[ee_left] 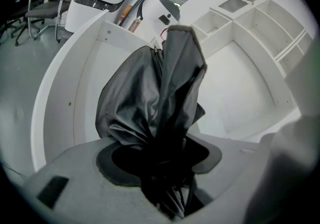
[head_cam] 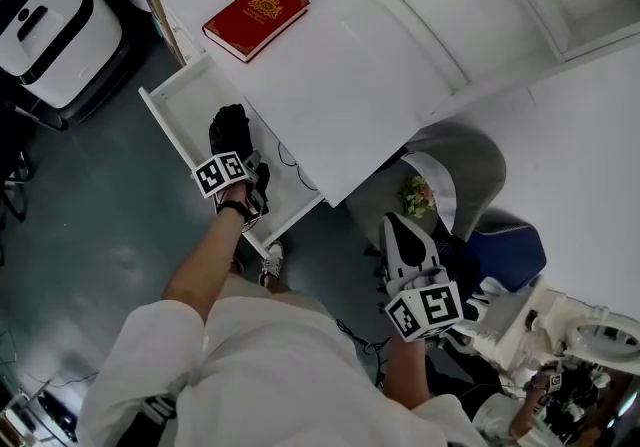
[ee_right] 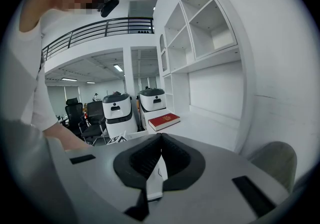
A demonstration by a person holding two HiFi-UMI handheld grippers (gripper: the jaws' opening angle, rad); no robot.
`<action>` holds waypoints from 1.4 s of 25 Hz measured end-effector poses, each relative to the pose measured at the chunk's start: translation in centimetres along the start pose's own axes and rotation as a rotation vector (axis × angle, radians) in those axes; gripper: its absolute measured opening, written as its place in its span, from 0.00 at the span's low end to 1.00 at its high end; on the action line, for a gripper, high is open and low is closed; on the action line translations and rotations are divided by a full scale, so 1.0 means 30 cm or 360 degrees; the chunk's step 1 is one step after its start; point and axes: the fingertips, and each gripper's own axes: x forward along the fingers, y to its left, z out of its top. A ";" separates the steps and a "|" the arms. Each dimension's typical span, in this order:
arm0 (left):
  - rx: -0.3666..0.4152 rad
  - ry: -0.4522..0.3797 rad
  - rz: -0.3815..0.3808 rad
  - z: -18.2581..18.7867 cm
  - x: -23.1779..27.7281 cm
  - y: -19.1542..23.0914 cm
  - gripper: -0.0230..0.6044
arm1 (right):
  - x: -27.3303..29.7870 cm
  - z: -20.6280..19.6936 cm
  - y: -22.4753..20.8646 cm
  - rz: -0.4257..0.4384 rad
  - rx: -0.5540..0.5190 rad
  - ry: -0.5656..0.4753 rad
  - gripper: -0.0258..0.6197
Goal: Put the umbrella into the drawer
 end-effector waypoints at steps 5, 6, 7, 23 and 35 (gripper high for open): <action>-0.0017 -0.0005 0.0024 0.004 0.042 0.045 0.42 | -0.009 -0.031 -0.004 -0.0015 0.0015 0.0034 0.04; -0.0014 -0.0004 0.0027 0.006 0.053 0.049 0.42 | -0.010 -0.038 -0.005 -0.0018 0.0019 0.0042 0.04; 0.0000 0.0002 0.0034 0.007 0.064 0.052 0.42 | -0.011 -0.045 -0.005 -0.0022 0.0022 0.0051 0.04; 0.0117 0.0102 0.0164 0.011 0.165 0.152 0.43 | -0.081 -0.120 -0.013 -0.0123 0.0122 0.0101 0.04; 0.0216 0.0156 0.0245 -0.022 0.220 0.171 0.45 | -0.132 -0.156 -0.040 -0.0189 0.0211 0.0103 0.04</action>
